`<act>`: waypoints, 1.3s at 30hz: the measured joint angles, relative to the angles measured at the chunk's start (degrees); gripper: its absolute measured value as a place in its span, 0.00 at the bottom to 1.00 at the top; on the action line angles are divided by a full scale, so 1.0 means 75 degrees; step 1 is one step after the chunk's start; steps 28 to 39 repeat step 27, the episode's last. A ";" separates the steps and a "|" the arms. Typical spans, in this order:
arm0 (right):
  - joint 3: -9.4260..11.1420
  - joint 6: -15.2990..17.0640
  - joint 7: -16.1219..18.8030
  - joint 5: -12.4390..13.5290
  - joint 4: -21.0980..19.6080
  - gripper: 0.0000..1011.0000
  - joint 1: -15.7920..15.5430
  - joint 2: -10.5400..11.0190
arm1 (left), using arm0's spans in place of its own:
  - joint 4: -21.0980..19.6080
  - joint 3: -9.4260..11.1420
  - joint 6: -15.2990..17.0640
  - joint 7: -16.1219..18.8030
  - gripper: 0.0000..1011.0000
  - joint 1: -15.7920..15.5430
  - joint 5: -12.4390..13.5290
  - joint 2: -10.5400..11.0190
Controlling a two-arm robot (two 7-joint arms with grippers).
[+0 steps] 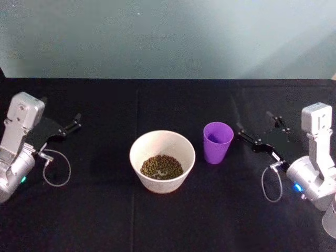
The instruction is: Pick up the cup and pour the mung beans from the cup into the bowl.
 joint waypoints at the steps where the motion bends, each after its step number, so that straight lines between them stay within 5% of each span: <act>1: -0.0001 -0.0001 0.0004 0.0003 -0.0001 0.99 0.0001 0.0001 | 0.0000 0.0000 0.0000 0.0000 0.99 0.0000 0.0000 0.0000; 39: -0.0006 -0.0008 0.0026 0.0031 -0.0019 0.99 0.0007 0.0013 | 0.0000 0.0000 0.0000 0.0000 0.99 0.0000 0.0000 0.0000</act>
